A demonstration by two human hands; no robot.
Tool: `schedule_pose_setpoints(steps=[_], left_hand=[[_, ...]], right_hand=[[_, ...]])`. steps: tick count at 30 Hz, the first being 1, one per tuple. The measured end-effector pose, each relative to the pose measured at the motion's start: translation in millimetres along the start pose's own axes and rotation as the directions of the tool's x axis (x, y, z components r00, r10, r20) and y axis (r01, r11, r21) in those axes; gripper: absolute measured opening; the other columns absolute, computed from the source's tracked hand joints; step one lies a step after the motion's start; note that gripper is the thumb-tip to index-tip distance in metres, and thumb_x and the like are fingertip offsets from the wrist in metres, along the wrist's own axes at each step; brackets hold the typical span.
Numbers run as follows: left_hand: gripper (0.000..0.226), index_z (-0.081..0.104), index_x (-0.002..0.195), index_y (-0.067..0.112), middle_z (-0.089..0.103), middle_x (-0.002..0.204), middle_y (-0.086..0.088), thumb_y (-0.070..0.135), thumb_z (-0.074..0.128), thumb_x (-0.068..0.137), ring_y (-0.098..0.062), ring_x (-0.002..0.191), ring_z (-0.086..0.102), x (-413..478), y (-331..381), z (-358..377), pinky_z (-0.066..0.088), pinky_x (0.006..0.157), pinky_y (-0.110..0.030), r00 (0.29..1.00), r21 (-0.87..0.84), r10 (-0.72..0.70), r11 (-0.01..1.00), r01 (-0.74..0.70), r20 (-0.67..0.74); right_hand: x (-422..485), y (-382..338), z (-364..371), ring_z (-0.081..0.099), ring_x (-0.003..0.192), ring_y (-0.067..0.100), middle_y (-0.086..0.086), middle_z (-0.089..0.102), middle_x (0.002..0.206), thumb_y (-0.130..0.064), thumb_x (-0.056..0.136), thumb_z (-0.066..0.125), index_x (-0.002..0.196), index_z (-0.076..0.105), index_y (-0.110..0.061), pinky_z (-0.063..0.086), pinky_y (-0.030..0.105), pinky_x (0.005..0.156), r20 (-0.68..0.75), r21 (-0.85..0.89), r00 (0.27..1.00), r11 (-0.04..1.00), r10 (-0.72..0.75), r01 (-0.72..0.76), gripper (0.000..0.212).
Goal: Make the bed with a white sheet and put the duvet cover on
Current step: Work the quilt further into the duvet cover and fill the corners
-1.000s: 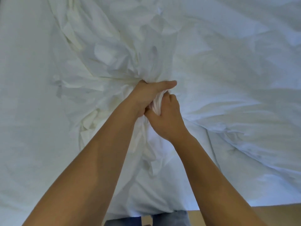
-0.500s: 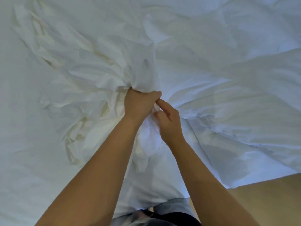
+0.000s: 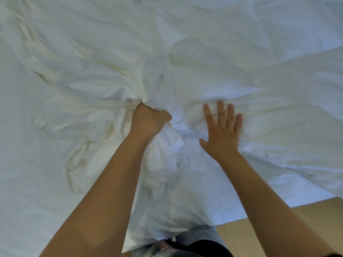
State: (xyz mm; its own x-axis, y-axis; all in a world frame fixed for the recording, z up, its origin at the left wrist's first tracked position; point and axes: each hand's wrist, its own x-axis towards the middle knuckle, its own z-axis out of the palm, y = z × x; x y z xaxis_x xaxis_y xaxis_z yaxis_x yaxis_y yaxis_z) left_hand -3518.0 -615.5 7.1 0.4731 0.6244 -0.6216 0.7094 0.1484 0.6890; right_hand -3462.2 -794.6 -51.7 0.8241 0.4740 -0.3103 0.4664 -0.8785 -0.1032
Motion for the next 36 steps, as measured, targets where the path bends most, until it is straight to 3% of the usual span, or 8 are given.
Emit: schedule_pose_setpoints(steps=[3, 8, 11, 14, 21, 26, 29, 36], left_hand=[[0.018, 0.058, 0.066, 0.016, 0.061, 0.069, 0.0, 0.01, 0.075, 0.065, -0.026, 0.078, 0.066, 9, -3, 7, 0.057, 0.077, -0.042, 1.0, 0.06, 0.0, 0.998, 0.001, -0.011], [0.02, 0.055, 0.061, 0.018, 0.06, 0.065, 0.001, 0.008, 0.071, 0.065, -0.026, 0.073, 0.065, 14, -5, 4, 0.057, 0.074, -0.044, 0.994, 0.033, 0.045, 0.999, -0.042, -0.097], [0.025, 0.053, 0.058, 0.021, 0.057, 0.058, 0.004, 0.007, 0.073, 0.063, -0.023, 0.063, 0.062, 17, 5, -18, 0.055, 0.065, -0.044, 0.969, -0.047, 0.06, 0.996, -0.074, -0.24], [0.031, 0.048, 0.057, 0.024, 0.055, 0.051, 0.012, 0.007, 0.074, 0.06, -0.013, 0.053, 0.055, 17, 23, -61, 0.051, 0.06, -0.04, 0.925, -0.108, 0.138, 0.976, -0.187, -0.353], [0.034, 0.059, 0.087, 0.033, 0.067, 0.08, 0.028, 0.027, 0.085, 0.066, 0.017, 0.074, 0.059, -14, 10, -116, 0.043, 0.061, 0.0, 0.968, -0.238, 0.246, 0.938, -0.251, -0.052], [0.037, 0.055, 0.074, 0.023, 0.059, 0.07, 0.01, 0.006, 0.085, 0.061, 0.008, 0.055, 0.058, 2, -14, -110, 0.045, 0.051, -0.008, 0.991, -0.147, 0.061, 0.986, -0.078, -0.121], [0.032, 0.051, 0.058, 0.016, 0.051, 0.051, 0.007, -0.001, 0.077, 0.062, -0.002, 0.045, 0.048, 10, -25, -114, 0.038, 0.042, -0.016, 0.99, -0.136, 0.008, 0.99, -0.027, -0.143], [0.028, 0.056, 0.064, 0.014, 0.055, 0.061, 0.003, 0.014, 0.076, 0.045, -0.002, 0.05, 0.054, 9, -32, -122, 0.043, 0.046, -0.017, 0.983, -0.291, 0.003, 0.955, -0.057, -0.182]], right_hand=[[27, 5, -1, 0.02, 0.139, 0.03, 0.011, 0.018, 0.154, -0.018, 0.093, 0.05, 0.148, 0.017, -0.024, 0.021, 0.045, 0.109, 0.089, -0.214, 0.996, 0.977, -0.005, 0.024, 0.064], [70, -35, -47, 0.053, 0.106, 0.035, 0.017, 0.058, 0.117, -0.012, 0.094, 0.042, 0.111, 0.055, -0.001, 0.035, 0.037, 0.082, -0.152, 0.407, 0.985, 0.913, 0.076, -0.007, 0.023], [100, -100, -84, 0.055, 0.097, 0.026, 0.015, 0.062, 0.108, -0.01, 0.091, 0.045, 0.105, 0.058, -0.001, 0.039, 0.03, 0.086, -0.096, 0.861, 0.945, 0.502, 0.314, -0.079, 0.021], [138, -165, -129, 0.046, 0.076, 0.018, 0.008, 0.053, 0.086, -0.002, 0.092, 0.042, 0.097, 0.053, 0.001, 0.032, 0.011, 0.066, 0.12, 0.992, 0.917, -0.011, 0.381, -0.126, 0.012], [131, -228, -98, 0.051, 0.098, 0.023, 0.011, 0.056, 0.104, -0.008, 0.088, 0.049, 0.098, 0.051, -0.003, 0.041, 0.035, 0.096, 0.083, 0.983, 0.939, 0.129, 0.335, -0.133, 0.012], [121, -237, -81, 0.041, 0.066, 0.01, -0.004, 0.042, 0.076, -0.007, 0.086, 0.056, 0.075, 0.036, -0.017, 0.039, 0.008, 0.055, 0.145, 0.982, 0.969, 0.091, 0.202, -0.167, 0.024], [109, -226, -80, 0.051, 0.072, 0.009, -0.005, 0.051, 0.083, -0.018, 0.084, 0.063, 0.09, 0.045, -0.018, 0.05, 0.023, 0.069, 0.161, 0.977, 0.984, 0.132, 0.077, -0.17, 0.019], [82, -205, -91, 0.055, 0.096, 0.01, -0.006, 0.055, 0.105, -0.02, 0.087, 0.063, 0.112, 0.05, -0.017, 0.046, 0.019, 0.085, 0.005, 0.905, 0.995, 0.424, -0.097, 0.037, 0.029]])
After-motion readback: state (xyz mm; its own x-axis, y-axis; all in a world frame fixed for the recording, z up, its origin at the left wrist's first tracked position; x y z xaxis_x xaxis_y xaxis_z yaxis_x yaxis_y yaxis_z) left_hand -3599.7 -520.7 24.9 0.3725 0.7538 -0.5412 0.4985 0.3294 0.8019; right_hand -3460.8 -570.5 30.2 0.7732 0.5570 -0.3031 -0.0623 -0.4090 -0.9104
